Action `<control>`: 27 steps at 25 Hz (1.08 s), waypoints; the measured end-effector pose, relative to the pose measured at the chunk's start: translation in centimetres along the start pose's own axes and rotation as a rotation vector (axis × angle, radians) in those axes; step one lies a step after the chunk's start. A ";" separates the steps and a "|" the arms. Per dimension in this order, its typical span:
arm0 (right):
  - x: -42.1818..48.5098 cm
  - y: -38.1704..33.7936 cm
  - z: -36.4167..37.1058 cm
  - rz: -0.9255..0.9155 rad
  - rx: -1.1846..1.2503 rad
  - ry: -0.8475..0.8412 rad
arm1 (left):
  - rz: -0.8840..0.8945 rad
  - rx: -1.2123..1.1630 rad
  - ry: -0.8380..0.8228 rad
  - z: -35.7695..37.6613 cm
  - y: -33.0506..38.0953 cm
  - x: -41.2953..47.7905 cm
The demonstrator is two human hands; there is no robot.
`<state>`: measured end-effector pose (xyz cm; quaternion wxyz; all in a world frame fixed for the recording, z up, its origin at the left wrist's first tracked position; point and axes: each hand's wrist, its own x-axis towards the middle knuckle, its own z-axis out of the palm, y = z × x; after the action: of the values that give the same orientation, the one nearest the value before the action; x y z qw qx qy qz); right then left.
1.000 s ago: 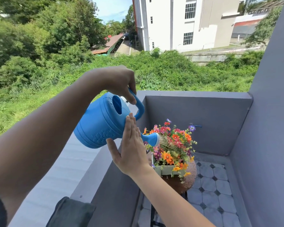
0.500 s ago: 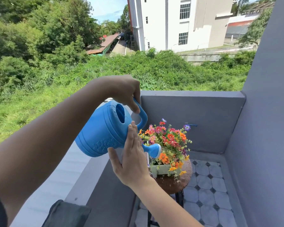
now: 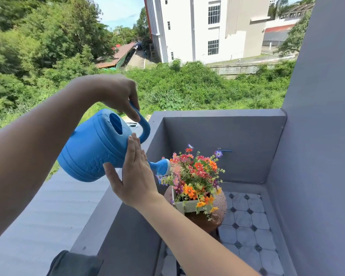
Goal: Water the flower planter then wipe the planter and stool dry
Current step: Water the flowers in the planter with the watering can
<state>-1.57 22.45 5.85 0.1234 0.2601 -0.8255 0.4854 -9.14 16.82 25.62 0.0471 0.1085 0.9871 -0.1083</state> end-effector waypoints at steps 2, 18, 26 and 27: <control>-0.6 -0.1 0.2 0.004 0.022 -0.004 | 0.003 0.000 -0.030 0.2 0.2 0.0; 3.0 -0.7 -2.1 0.012 0.031 0.019 | -0.025 -0.017 0.075 -2.8 -0.8 1.2; 0.9 -0.3 -2.0 0.037 0.064 -0.034 | -0.014 0.028 -0.048 -1.3 -0.4 2.5; 0.9 -0.1 -2.3 0.038 0.051 -0.029 | -0.002 0.023 -0.042 -1.3 -0.2 2.7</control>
<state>-2.37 24.09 7.48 0.0956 0.2542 -0.8194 0.5049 -11.94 17.45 26.64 0.0664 0.1058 0.9847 -0.1218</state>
